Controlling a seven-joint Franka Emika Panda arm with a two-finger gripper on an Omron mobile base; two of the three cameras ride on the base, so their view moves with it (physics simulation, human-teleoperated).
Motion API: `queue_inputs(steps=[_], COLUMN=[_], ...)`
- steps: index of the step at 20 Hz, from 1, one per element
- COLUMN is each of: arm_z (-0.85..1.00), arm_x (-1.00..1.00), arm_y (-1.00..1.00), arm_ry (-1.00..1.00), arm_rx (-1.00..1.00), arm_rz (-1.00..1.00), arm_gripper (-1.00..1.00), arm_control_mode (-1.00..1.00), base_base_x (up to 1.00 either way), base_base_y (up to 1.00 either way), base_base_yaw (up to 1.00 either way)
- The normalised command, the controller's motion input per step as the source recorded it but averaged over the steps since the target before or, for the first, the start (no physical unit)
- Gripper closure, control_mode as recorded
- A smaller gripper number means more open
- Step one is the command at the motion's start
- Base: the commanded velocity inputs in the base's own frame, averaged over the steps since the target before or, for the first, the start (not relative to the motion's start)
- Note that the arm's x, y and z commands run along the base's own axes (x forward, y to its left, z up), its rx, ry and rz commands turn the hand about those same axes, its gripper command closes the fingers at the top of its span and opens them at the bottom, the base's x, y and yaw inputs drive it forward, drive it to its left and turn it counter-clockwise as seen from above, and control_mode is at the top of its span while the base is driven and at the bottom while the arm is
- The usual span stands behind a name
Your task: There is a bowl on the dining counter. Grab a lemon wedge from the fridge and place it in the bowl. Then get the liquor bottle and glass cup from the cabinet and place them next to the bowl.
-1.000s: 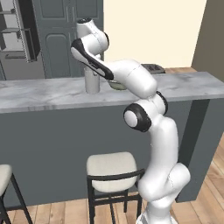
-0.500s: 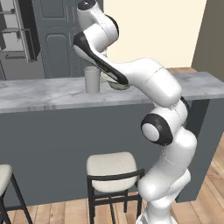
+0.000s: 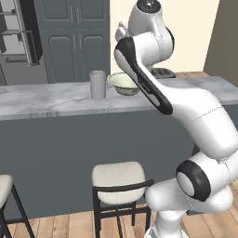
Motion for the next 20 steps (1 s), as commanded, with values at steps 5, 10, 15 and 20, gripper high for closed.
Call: queue_inputs(steps=[5,10,15,20], arm_z=[0.00,0.05,0.00,-0.01], arm_x=[-0.79,-0.41,-0.31,-0.38], arm_y=[-0.78,-0.35,-0.09,-0.14], arm_ry=[0.04,0.14,0.22,0.19], arm_rx=[0.00,-0.05,-0.17,-0.24], arm_rz=[0.40,0.30,0.22,0.25], arm_gripper=[-1.00,-1.00,-1.00,-1.00], arm_control_mode=[-1.00,-1.00,-1.00,-1.00], base_base_x=[0.00,0.00,0.00,0.00], base_base_y=[0.00,0.00,0.00,0.00], base_base_yaw=[0.00,0.00,0.00,0.00])
